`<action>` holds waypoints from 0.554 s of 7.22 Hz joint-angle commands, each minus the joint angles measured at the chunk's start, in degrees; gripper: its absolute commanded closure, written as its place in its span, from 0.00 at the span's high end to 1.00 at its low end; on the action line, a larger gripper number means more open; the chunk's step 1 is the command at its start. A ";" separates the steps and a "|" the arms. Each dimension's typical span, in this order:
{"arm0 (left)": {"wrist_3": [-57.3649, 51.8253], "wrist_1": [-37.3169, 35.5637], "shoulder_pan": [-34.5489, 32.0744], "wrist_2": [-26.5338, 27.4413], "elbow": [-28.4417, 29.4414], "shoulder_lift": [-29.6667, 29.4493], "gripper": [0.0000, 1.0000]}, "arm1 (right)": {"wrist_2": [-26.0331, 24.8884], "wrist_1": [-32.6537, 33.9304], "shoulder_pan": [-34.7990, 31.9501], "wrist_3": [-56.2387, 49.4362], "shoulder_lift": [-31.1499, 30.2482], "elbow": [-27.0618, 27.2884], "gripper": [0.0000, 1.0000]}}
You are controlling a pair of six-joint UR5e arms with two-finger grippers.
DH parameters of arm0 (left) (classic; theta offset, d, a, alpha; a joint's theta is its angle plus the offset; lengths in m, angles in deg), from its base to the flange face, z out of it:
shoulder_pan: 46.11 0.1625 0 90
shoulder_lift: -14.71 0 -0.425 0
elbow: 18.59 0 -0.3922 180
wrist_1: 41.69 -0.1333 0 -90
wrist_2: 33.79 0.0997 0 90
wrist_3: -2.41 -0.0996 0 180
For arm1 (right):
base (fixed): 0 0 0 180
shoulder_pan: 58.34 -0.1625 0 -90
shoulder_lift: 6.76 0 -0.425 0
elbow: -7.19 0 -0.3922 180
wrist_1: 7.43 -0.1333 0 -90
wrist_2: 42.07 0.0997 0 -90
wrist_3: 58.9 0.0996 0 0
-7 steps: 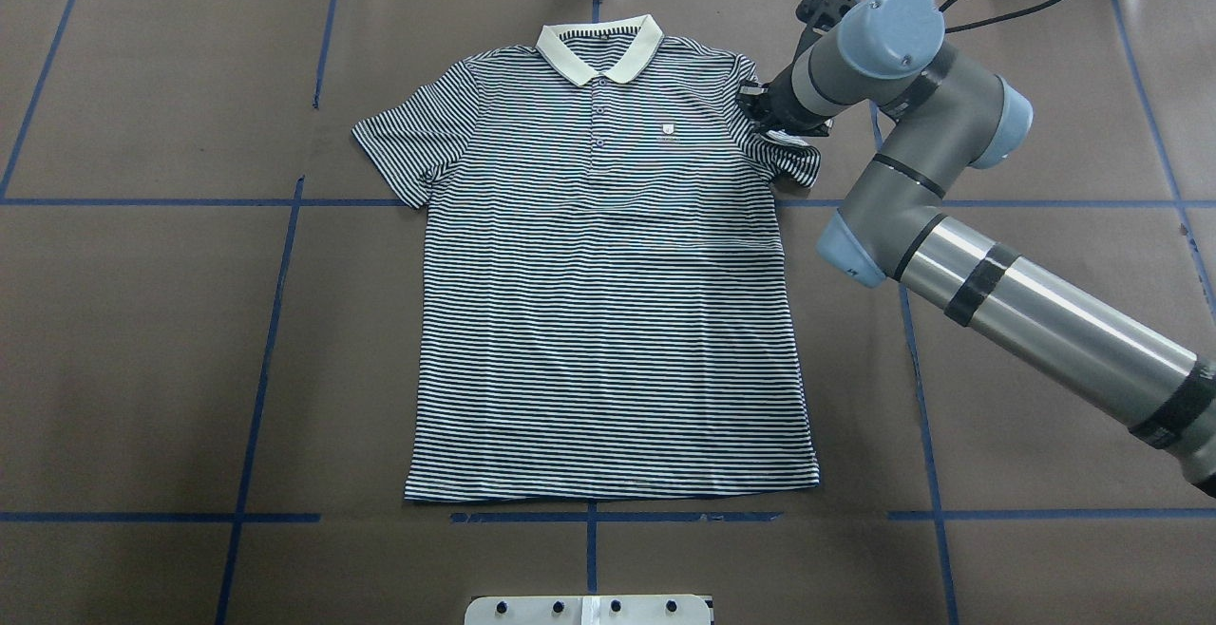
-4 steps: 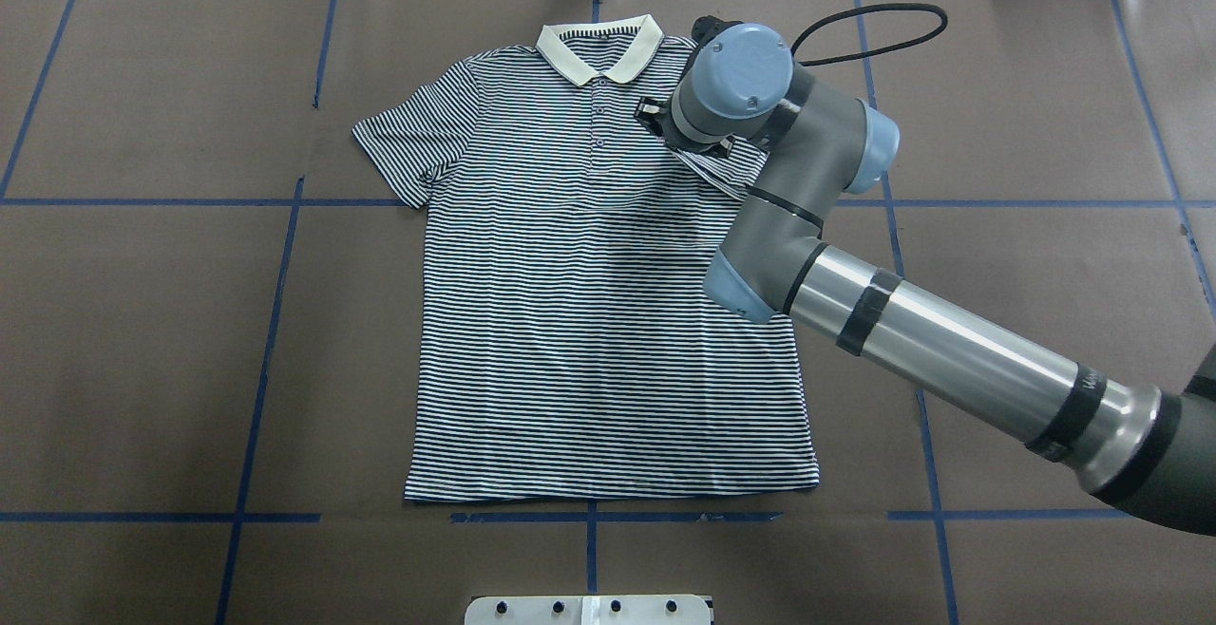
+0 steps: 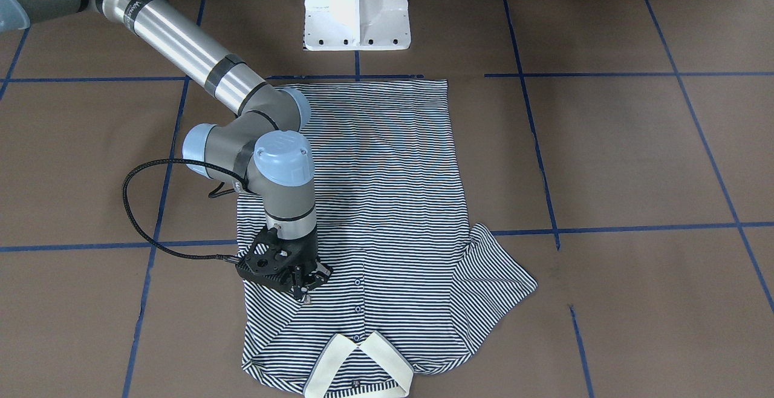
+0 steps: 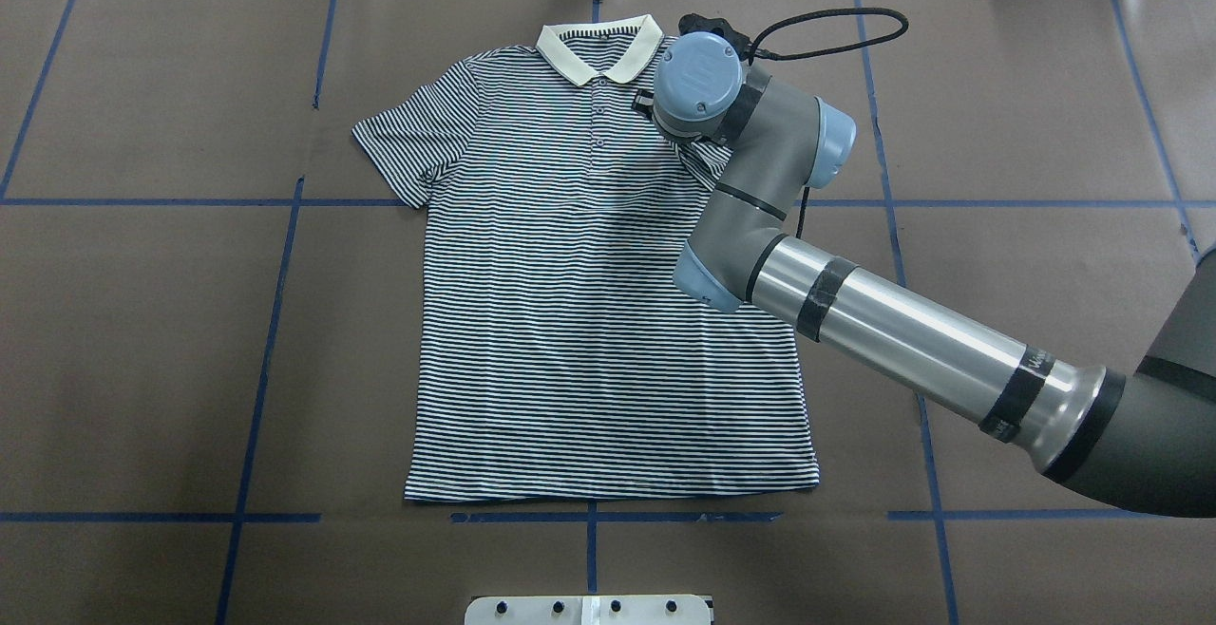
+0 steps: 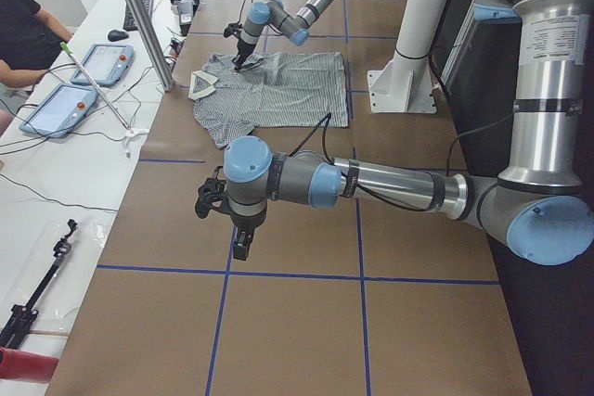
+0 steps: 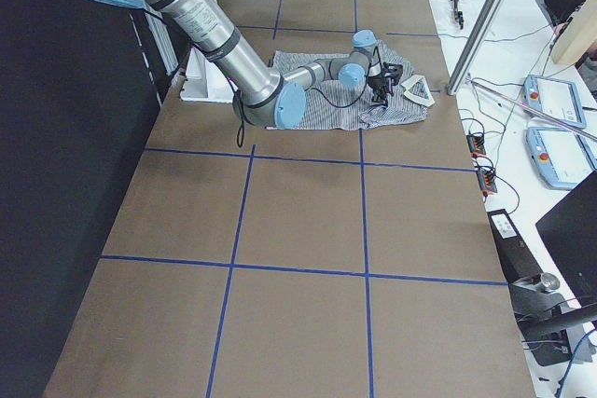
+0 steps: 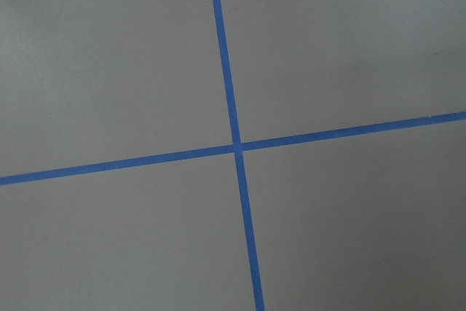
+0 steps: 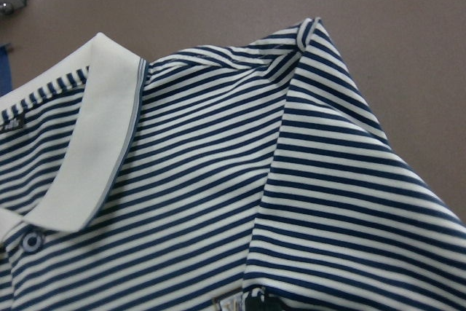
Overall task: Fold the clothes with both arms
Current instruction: 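Fold the grasped sleeve inward across the shirt body with the right gripper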
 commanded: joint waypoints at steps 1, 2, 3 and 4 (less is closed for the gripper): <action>0.00 -0.06 0.00 0.00 -0.09 -0.02 1.00 | -0.50 0.00 -2.82 -0.14 0.77 -2.68 0.00; 0.00 -0.06 0.00 0.00 -0.53 0.06 1.00 | -0.50 0.00 -2.83 -0.14 1.46 -2.86 0.00; 0.00 -0.15 -0.09 0.00 -1.05 0.06 1.00 | -0.50 0.00 -2.83 -0.14 2.16 -3.47 0.00; 0.09 -0.15 -0.09 0.09 -1.06 0.06 1.00 | -0.84 0.00 -2.83 -0.14 2.17 -4.09 0.00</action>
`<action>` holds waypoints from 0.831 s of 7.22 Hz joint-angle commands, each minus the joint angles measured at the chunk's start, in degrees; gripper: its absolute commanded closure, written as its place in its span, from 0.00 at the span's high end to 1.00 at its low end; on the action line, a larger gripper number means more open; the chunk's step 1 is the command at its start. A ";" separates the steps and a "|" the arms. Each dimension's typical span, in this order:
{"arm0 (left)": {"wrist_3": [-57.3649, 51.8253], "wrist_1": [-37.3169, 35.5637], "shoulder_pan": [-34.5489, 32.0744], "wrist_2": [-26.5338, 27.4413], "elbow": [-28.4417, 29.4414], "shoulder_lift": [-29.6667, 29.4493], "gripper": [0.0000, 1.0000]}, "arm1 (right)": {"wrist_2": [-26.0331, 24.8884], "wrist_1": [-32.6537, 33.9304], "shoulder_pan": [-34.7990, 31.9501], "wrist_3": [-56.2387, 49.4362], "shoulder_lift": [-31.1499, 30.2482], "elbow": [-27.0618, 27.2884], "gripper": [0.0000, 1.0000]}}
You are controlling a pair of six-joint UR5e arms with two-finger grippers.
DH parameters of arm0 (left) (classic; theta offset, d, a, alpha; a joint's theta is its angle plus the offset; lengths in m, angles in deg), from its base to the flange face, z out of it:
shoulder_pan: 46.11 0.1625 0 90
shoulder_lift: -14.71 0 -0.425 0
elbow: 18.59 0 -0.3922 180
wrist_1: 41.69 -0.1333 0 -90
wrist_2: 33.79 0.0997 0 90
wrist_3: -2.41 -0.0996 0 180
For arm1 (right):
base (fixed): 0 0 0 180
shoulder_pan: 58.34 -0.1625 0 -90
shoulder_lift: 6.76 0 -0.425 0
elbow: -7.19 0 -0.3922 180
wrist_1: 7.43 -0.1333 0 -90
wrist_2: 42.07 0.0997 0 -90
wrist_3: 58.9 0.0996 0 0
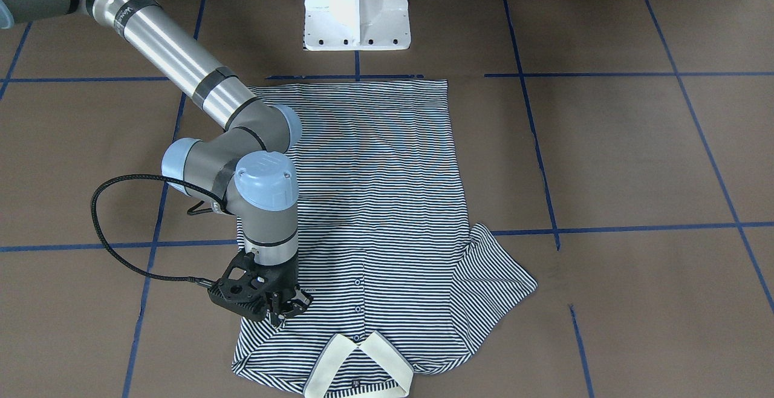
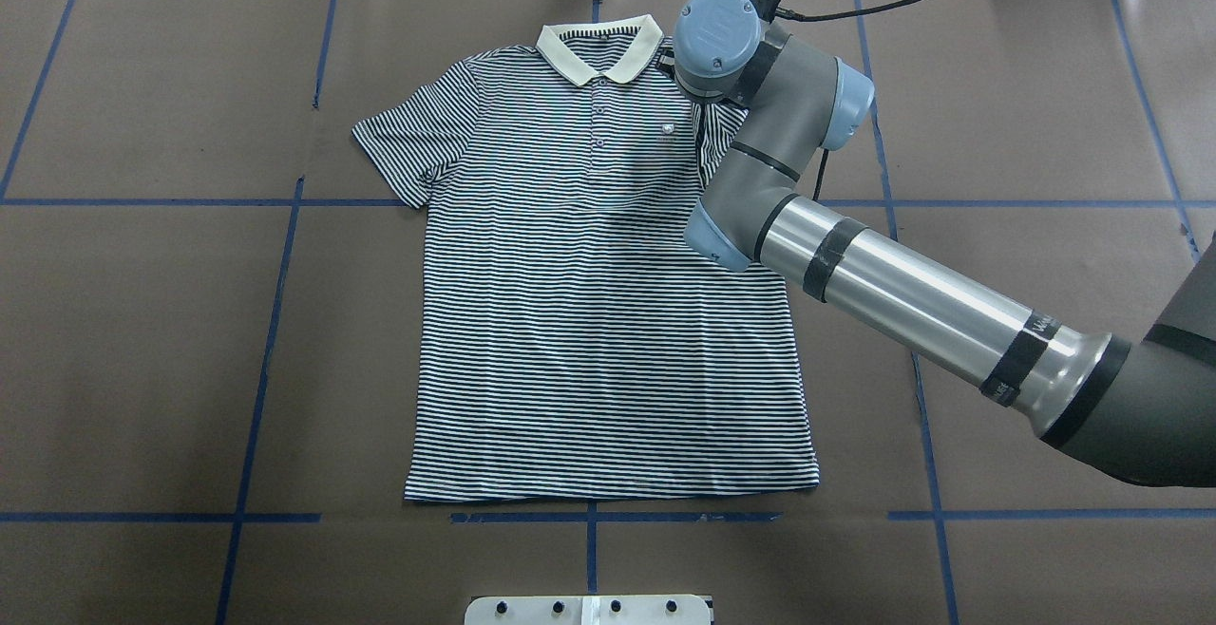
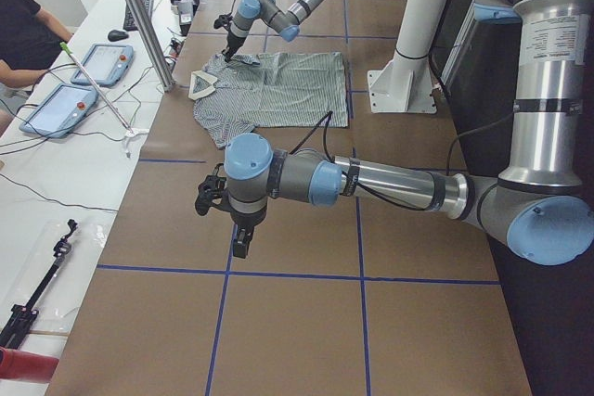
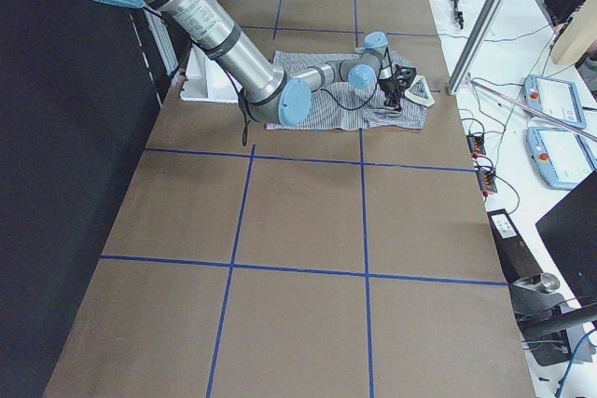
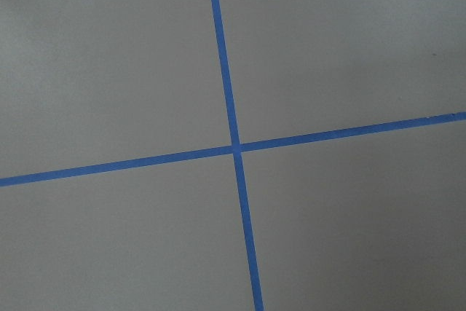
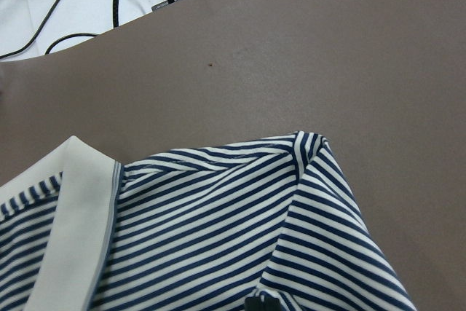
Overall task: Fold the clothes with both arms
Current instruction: 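Fold the grasped sleeve inward across the shirt body with the right gripper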
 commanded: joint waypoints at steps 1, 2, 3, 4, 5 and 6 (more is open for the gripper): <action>0.16 -0.04 0.05 0.07 -0.16 0.01 1.00 | -0.62 0.00 -0.09 0.08 0.87 -0.79 0.39; 0.16 -0.04 0.06 0.07 -0.24 0.01 1.00 | -0.62 0.00 -0.18 0.34 1.66 -0.79 0.42; 0.07 -0.04 -0.03 0.07 -0.42 0.79 1.00 | -0.62 0.00 -0.26 0.70 2.98 -0.87 0.41; -0.02 -0.04 -0.03 0.07 -0.42 1.24 1.00 | -0.54 0.00 -0.18 1.05 3.60 -0.96 0.47; 0.16 -0.04 -0.03 0.07 -1.20 2.11 1.00 | -0.54 0.00 -0.09 2.27 4.04 -1.05 0.51; 0.51 0.14 0.05 -0.19 -2.43 2.29 1.00 | -0.10 0.00 -0.18 2.45 4.39 -0.53 1.00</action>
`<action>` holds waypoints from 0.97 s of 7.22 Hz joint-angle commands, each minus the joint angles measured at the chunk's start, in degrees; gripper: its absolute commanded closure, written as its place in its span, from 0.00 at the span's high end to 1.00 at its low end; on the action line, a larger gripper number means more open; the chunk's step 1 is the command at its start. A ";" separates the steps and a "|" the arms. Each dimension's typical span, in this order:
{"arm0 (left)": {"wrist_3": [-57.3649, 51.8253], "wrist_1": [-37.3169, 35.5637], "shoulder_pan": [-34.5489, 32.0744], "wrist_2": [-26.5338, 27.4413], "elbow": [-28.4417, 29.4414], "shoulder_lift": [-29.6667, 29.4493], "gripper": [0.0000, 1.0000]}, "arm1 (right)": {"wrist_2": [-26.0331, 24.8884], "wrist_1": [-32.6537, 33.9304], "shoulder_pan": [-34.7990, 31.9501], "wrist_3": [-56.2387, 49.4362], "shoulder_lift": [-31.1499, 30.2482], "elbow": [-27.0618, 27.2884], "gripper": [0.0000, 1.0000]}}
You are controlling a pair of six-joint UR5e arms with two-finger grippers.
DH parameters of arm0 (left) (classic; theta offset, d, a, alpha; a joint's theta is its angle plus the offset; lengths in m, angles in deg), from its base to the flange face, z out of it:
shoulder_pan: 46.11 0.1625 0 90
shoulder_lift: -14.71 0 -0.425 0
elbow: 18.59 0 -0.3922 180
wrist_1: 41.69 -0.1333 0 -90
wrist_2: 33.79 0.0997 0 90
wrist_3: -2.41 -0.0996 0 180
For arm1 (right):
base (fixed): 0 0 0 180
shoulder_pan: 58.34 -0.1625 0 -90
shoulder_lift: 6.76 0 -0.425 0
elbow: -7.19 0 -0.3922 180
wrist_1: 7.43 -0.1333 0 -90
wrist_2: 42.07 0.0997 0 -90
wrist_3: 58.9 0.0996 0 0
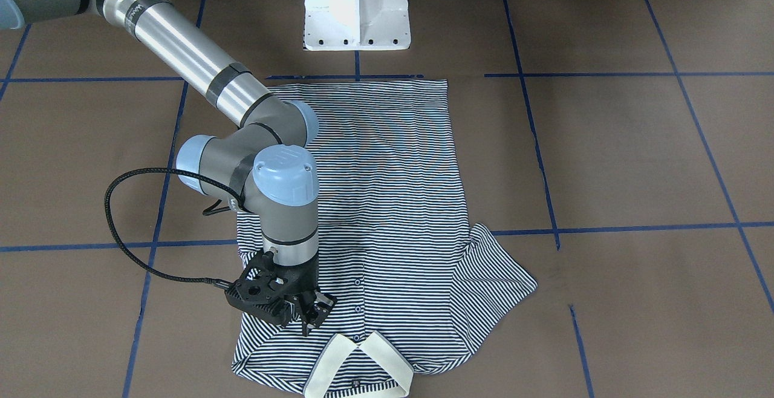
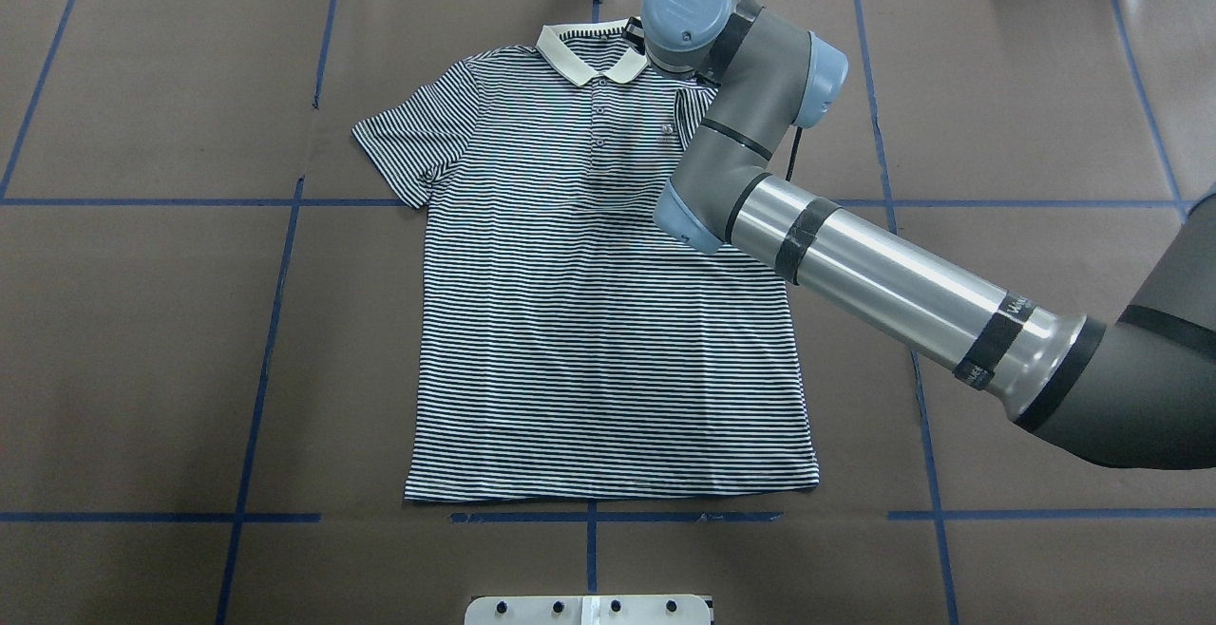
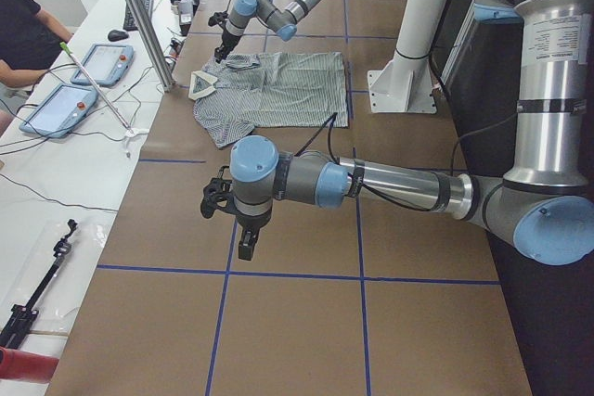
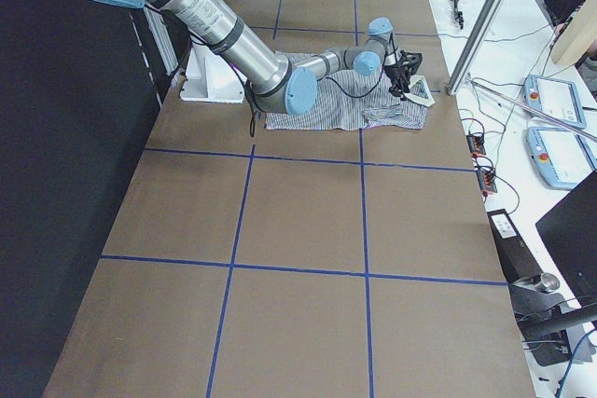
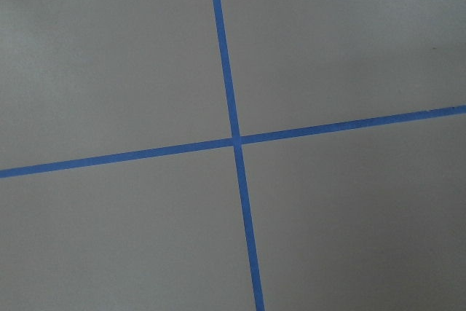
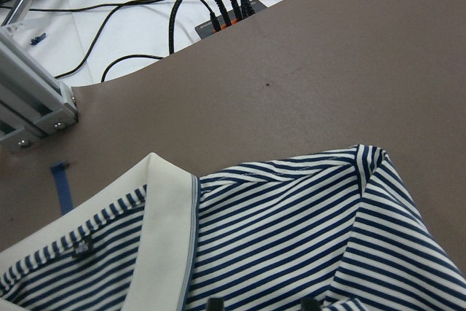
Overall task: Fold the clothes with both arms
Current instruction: 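Fold the grasped sleeve inward across the shirt body with the right gripper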
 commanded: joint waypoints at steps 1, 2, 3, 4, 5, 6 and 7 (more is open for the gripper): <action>0.39 3.96 0.42 -4.99 -0.83 -0.29 1.00 | 3.21 0.35 -1.76 0.52 0.55 4.17 1.00; 7.70 12.18 2.60 -8.17 -0.13 -0.30 1.00 | 11.77 1.92 -4.30 0.52 -1.97 11.26 1.00; 18.57 19.05 7.23 -8.11 1.36 -2.91 1.00 | 18.55 4.19 -6.24 -0.09 -8.87 21.77 1.00; 30.60 20.86 12.93 -7.85 4.25 -8.85 0.95 | 23.75 4.13 -8.00 -1.23 -18.86 33.53 1.00; 37.15 20.53 20.47 -2.10 5.75 -13.70 0.94 | 27.37 4.13 -9.59 -3.68 -26.27 41.83 1.00; 44.09 20.96 27.60 4.83 10.82 -21.32 0.94 | 31.06 3.87 -11.52 -5.35 -30.95 45.57 1.00; 47.64 21.14 29.58 5.33 18.26 -29.48 0.89 | 34.67 3.61 -13.10 -7.63 -34.57 47.78 1.00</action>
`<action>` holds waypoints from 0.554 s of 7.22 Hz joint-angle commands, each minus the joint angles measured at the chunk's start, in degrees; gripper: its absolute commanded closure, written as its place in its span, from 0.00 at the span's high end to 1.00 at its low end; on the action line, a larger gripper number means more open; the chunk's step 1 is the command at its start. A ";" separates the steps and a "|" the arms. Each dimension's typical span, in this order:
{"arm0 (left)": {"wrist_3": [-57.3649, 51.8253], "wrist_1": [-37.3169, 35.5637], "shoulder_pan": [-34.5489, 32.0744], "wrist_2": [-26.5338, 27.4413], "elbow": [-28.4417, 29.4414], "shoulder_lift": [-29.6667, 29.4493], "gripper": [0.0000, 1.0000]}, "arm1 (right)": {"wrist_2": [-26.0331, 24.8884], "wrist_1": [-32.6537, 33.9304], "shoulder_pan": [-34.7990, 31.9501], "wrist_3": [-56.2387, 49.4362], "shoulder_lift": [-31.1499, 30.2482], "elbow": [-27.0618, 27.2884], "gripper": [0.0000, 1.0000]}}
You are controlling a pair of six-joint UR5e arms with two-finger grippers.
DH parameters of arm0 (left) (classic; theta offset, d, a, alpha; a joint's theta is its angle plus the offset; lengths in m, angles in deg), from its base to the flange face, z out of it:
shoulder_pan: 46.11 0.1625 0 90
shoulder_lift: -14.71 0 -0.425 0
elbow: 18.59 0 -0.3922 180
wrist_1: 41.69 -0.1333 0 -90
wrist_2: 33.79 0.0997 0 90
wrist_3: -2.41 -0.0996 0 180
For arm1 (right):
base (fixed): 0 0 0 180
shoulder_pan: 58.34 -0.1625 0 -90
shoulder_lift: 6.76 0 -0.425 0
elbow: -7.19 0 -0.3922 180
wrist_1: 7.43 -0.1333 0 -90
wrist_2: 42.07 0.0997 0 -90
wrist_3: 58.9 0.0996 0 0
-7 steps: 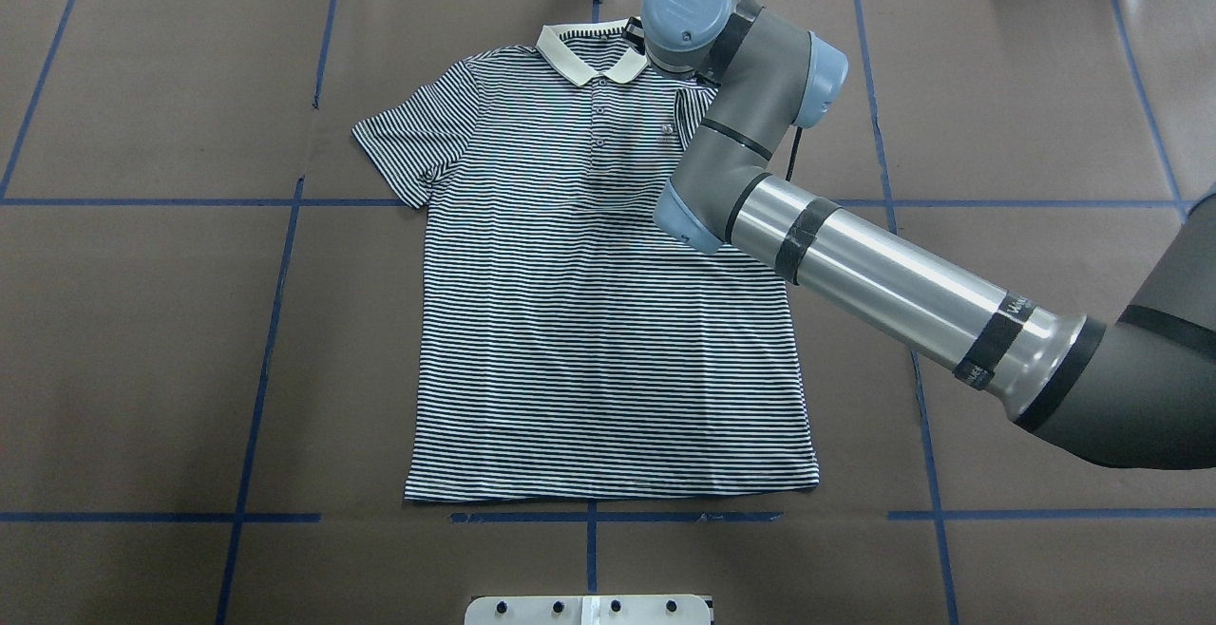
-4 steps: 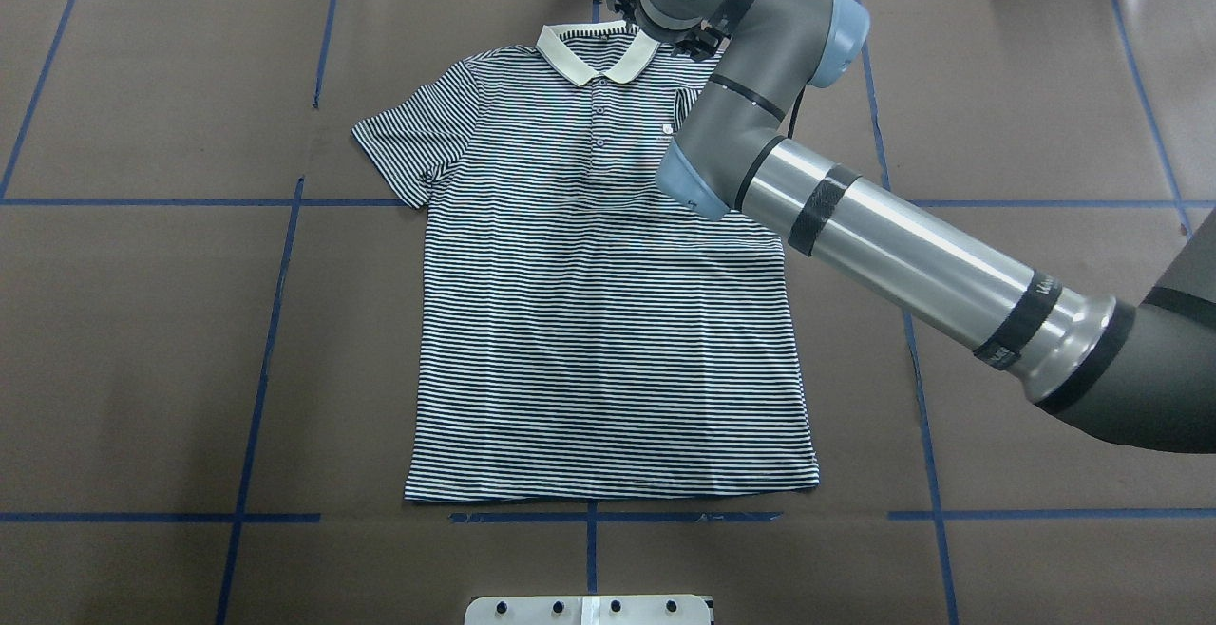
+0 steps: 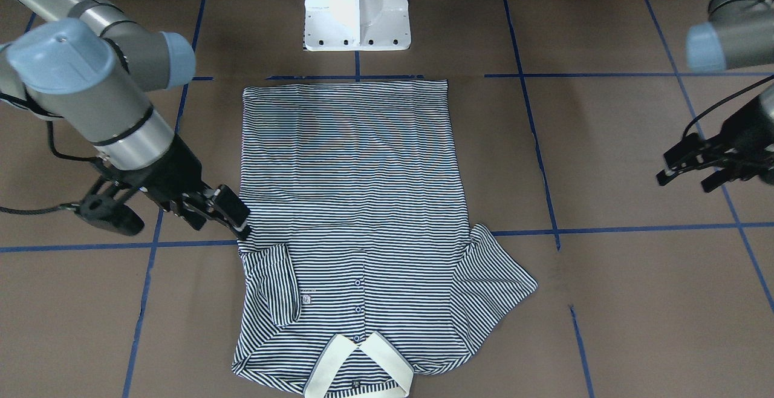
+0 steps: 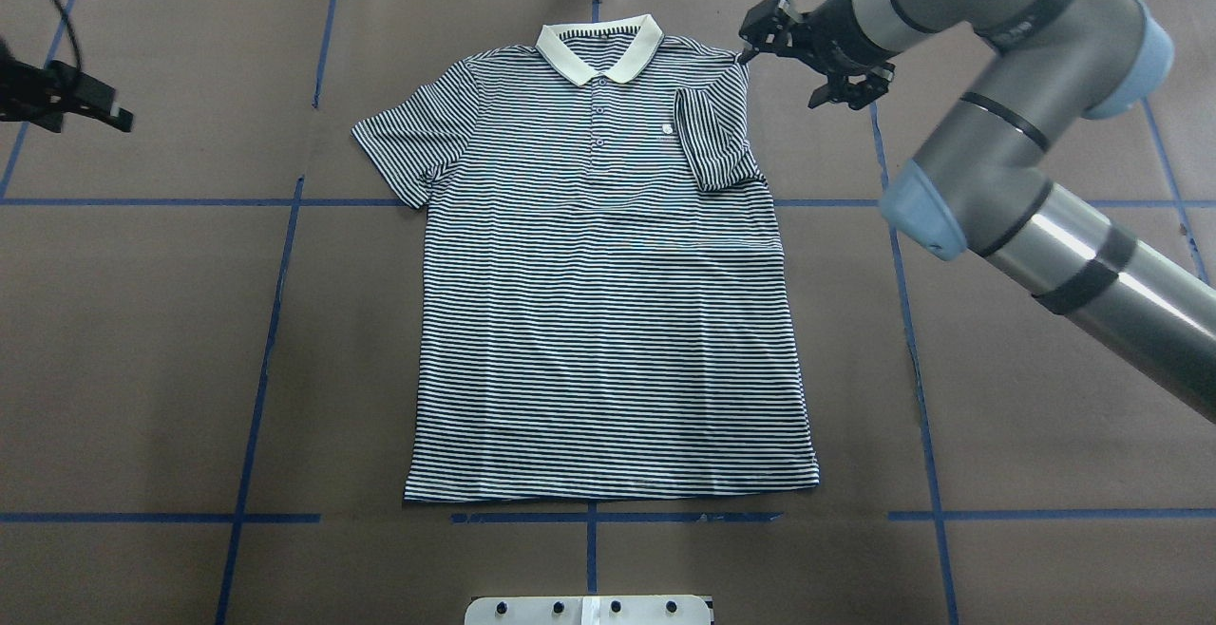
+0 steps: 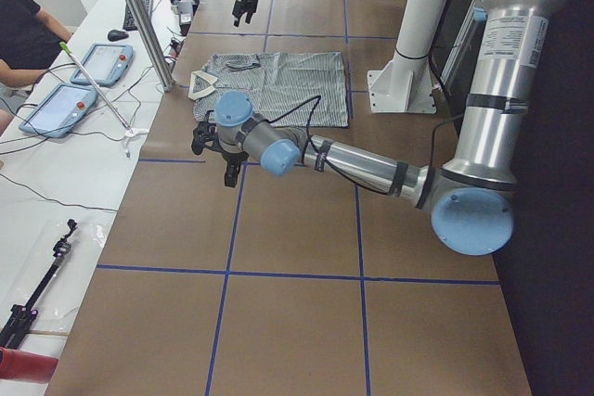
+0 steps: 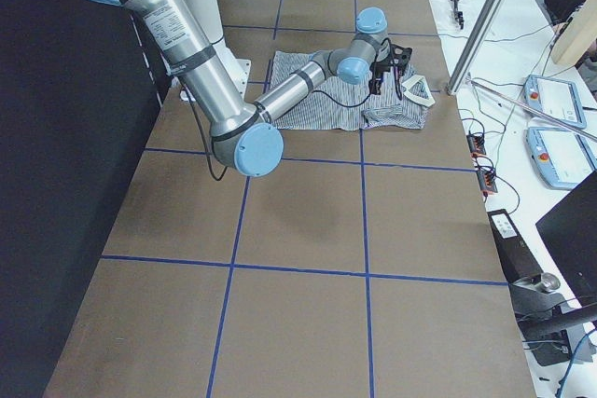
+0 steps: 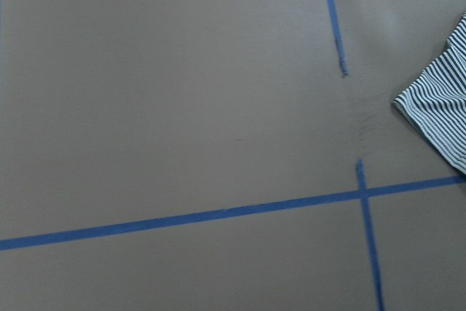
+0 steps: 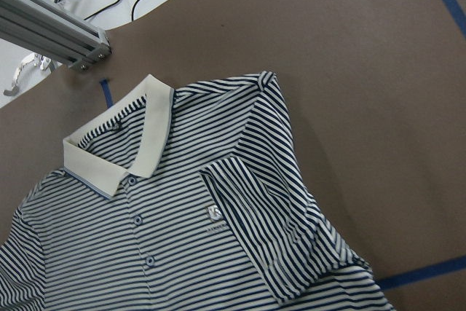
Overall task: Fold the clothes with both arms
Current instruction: 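Release the sleeve and lift the right gripper while the left arm reaches in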
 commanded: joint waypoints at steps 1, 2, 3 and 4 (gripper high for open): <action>6.66 2.42 6.27 3.37 12.80 -13.02 0.83 | 4.83 -0.27 -2.24 -4.32 -8.29 6.33 1.00; 8.75 7.49 6.81 3.54 19.38 -16.45 0.75 | 4.83 -0.36 -2.32 -4.51 -9.54 7.31 1.00; 13.30 11.46 8.64 5.89 24.58 -20.31 0.69 | 4.74 -0.36 -2.33 -4.59 -10.59 8.45 1.00; 15.87 11.93 12.49 10.36 26.19 -22.44 0.65 | 4.66 -0.36 -2.24 -4.60 -11.21 8.72 1.00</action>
